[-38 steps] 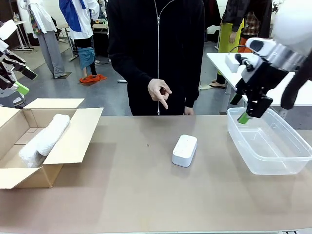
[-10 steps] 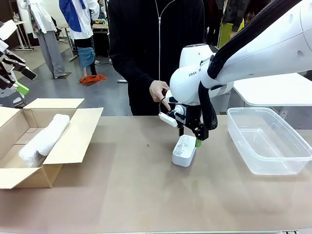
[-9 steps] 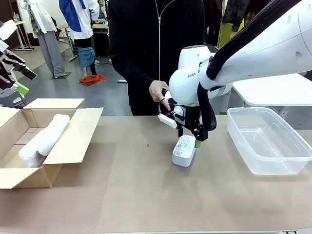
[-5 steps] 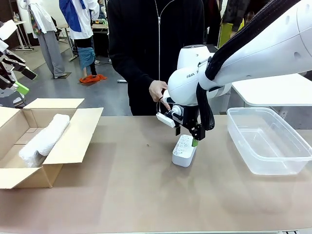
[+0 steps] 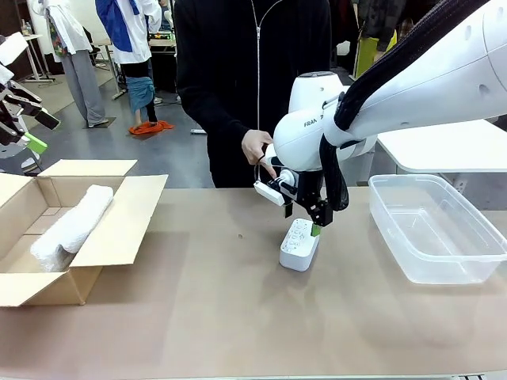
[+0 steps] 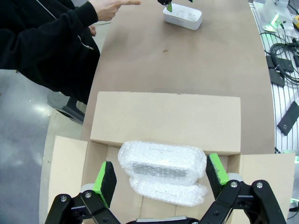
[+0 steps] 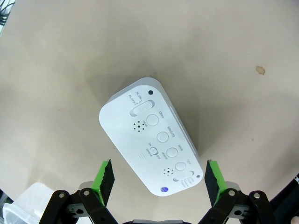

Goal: Separate and place wrapped and unwrapped clocks.
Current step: Pick up the Digital clock indicated by the person.

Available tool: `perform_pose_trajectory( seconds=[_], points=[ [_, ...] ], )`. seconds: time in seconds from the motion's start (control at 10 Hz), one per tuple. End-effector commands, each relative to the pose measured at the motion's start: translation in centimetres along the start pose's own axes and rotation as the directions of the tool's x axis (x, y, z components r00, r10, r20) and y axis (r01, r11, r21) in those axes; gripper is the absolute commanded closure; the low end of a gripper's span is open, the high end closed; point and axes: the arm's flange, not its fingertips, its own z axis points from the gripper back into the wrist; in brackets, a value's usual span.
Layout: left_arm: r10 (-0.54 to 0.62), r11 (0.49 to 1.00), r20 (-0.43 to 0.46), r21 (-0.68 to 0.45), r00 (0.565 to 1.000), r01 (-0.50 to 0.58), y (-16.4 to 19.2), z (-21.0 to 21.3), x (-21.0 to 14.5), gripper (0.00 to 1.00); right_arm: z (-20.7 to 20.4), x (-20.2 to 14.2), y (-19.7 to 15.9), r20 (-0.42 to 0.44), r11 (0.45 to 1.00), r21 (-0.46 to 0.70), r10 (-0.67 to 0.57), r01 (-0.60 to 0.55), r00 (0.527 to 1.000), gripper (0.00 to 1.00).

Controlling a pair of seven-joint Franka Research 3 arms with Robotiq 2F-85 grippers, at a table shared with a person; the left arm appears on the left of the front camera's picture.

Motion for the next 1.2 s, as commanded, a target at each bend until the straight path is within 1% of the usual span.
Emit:
perform_pose_trajectory(
  seconds=[0.0, 0.6, 0.7, 0.9, 1.1],
  points=[
    [-0.008, 1.000, 0.001, -0.003, 1.000, 0.008, 0.0, 0.2, -0.1, 0.00, 0.0, 0.0, 0.1, 0.001, 1.000, 0.003, -0.001, 0.001, 1.000, 0.00],
    [-0.008, 1.000, 0.001, -0.003, 1.000, 0.008, 0.0, 0.2, -0.1, 0.00, 0.0, 0.0, 0.0, 0.000, 1.000, 0.000, 0.000, 0.000, 1.000, 0.00],
    [-0.008, 1.000, 0.001, -0.003, 1.000, 0.008, 0.0, 0.2, -0.1, 0.00, -0.2, -0.1, -0.2, -0.028, 0.999, -0.011, 0.039, -0.039, 0.999, 0.00],
    [-0.008, 1.000, 0.001, -0.003, 1.000, 0.008, 0.0, 0.2, -0.1, 0.00, -0.7, 0.1, -0.7, -0.050, 0.996, 0.000, 0.088, -0.088, 0.995, 0.00],
    [-0.008, 1.000, 0.001, -0.003, 1.000, 0.008, 0.0, 0.2, -0.1, 0.00, -1.2, 0.3, -0.9, -0.094, 0.977, -0.027, 0.208, -0.211, 0.974, 0.00]
  ],
)
